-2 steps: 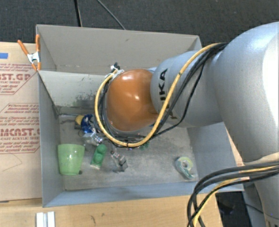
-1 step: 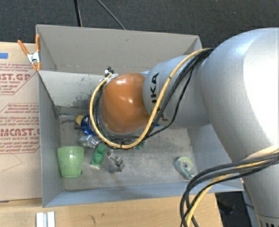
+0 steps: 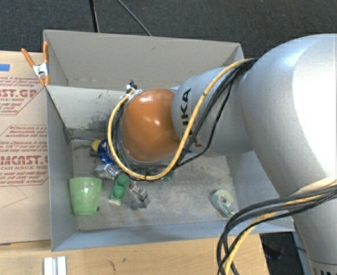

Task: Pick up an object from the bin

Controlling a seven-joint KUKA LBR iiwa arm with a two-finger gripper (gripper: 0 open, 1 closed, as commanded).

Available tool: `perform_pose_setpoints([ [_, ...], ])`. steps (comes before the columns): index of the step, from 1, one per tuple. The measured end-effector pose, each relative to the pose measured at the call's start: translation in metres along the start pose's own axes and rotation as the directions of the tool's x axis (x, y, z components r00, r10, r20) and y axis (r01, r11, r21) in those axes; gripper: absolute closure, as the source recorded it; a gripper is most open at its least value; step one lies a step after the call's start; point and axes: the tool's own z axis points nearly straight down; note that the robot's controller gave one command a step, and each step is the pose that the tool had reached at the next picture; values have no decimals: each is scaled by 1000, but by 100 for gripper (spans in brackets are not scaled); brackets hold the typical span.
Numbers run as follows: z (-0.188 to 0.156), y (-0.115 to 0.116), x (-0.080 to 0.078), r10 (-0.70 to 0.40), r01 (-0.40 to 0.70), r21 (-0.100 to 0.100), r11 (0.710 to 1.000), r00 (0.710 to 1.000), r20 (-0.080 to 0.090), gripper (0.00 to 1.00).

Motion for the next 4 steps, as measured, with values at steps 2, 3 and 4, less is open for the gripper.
perform_pose_setpoints([
  [2, -59, 0, -2, 0, 0, 4, 1000, 1000, 5, 100],
  [3, -61, 1, -3, 1, -1, 2, 1000, 1000, 1, 100],
  [4, -87, 1, -4, 1, -1, 3, 1000, 1000, 3, 100],
])
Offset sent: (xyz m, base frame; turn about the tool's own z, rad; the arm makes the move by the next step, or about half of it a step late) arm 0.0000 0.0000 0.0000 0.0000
